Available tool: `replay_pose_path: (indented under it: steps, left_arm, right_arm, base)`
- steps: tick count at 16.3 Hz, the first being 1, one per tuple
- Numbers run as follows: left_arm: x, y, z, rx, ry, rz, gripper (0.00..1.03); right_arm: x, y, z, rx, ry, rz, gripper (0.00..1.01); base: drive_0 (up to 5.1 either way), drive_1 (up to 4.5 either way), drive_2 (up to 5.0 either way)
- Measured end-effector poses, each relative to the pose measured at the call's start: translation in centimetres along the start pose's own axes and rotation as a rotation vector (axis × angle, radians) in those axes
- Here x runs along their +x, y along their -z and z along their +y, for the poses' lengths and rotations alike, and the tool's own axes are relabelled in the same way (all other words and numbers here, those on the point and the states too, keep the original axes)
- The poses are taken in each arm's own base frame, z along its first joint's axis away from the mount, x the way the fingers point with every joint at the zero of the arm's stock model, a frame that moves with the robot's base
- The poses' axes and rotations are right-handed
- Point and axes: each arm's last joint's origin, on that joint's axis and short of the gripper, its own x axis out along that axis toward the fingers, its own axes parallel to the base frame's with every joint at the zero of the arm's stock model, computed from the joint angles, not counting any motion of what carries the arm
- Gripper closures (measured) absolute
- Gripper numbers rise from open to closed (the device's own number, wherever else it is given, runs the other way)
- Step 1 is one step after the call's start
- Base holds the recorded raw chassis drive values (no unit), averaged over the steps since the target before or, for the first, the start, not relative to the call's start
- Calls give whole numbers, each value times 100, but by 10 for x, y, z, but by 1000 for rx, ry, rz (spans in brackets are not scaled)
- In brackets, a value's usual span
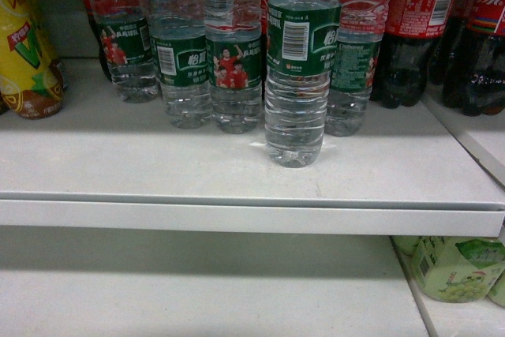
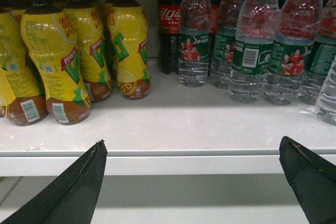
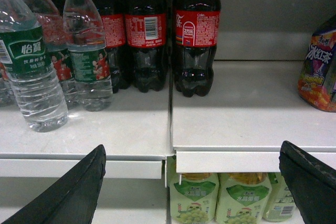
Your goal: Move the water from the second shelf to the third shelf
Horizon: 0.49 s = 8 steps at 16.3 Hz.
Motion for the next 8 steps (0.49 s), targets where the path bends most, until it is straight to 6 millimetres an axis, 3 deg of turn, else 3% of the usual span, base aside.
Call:
replay_pose_path:
  steps: [8]
  left_arm:
    - [0,0,0,0,0,0,5]
  right_arm:
    - [0,0,0,0,0,0,3]
  base:
    - [0,0,0]
